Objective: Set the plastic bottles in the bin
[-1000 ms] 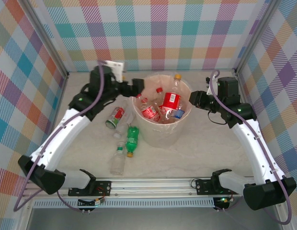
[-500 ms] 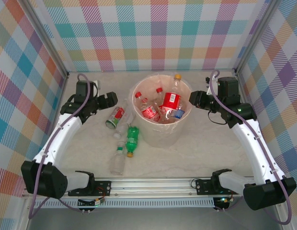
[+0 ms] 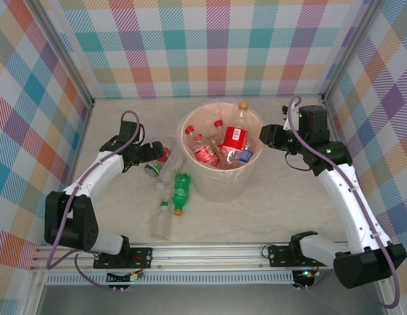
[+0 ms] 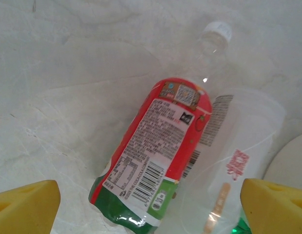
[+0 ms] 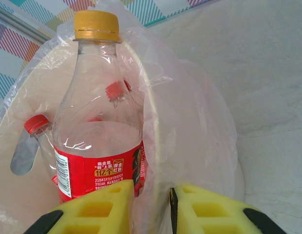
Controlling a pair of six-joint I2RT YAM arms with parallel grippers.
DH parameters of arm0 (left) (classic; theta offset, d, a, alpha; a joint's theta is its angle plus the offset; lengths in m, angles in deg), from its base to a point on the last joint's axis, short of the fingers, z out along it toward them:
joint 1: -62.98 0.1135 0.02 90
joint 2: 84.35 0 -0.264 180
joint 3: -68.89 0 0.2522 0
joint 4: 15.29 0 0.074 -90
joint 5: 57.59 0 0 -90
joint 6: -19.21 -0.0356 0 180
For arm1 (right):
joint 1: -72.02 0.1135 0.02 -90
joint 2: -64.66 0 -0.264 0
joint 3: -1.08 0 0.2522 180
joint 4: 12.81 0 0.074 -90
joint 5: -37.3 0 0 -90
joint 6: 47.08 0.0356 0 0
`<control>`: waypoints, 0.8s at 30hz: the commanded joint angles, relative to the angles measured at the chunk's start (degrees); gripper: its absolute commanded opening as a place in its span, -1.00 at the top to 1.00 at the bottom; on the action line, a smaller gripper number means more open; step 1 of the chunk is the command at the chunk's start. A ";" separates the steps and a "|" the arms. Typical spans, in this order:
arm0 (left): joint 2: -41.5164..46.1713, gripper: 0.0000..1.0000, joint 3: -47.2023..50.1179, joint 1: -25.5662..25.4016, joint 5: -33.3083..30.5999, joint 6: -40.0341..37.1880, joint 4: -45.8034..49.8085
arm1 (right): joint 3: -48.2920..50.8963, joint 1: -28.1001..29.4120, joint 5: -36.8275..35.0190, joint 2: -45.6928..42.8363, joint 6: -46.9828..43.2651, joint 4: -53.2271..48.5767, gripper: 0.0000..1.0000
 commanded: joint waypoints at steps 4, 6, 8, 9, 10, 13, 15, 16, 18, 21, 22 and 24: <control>-4.61 -0.89 1.30 -0.15 -0.36 0.12 -3.39 | -0.68 0.41 0.44 -0.81 0.05 -0.23 0.45; -6.11 -0.89 1.20 -0.25 -0.19 0.18 -4.03 | -0.60 0.42 0.51 -0.93 0.14 -0.48 0.45; -7.61 -0.89 0.82 -0.39 -0.08 0.18 -4.50 | -0.64 0.48 0.44 -1.03 0.12 -0.37 0.45; -8.24 -0.89 0.84 -0.35 -0.09 0.20 -4.80 | -0.70 0.48 0.36 -1.10 0.08 -0.43 0.45; -8.84 -0.89 0.93 -0.42 -0.22 0.27 -5.37 | -0.69 0.48 0.36 -1.12 0.13 -0.45 0.45; -10.45 -0.87 1.01 -0.59 -0.94 0.82 -6.30 | -0.97 0.48 0.27 -1.12 0.11 -0.63 0.45; -11.44 -0.86 0.93 -0.69 -1.33 1.02 -6.56 | -1.13 0.48 0.27 -0.99 0.06 -0.72 0.45; -11.74 -0.85 0.89 -0.76 -1.37 1.18 -6.75 | -1.16 0.48 0.27 -0.95 -0.03 -0.74 0.45; -12.62 -0.84 0.86 -0.77 -1.67 1.34 -7.13 | -1.18 0.48 0.14 -0.77 -0.08 -0.72 0.45; -14.07 -0.83 0.40 -0.77 -1.94 1.52 -6.95 | -1.38 0.48 0.44 -0.33 -0.03 -0.70 0.45; -14.38 -0.81 0.30 -0.81 -1.94 1.60 -7.12 | -1.38 0.48 0.53 -0.25 0.05 -0.64 0.45; -15.04 -0.77 0.40 -0.77 -2.15 1.66 -7.49 | -1.60 0.52 0.53 0.01 0.17 -0.64 0.45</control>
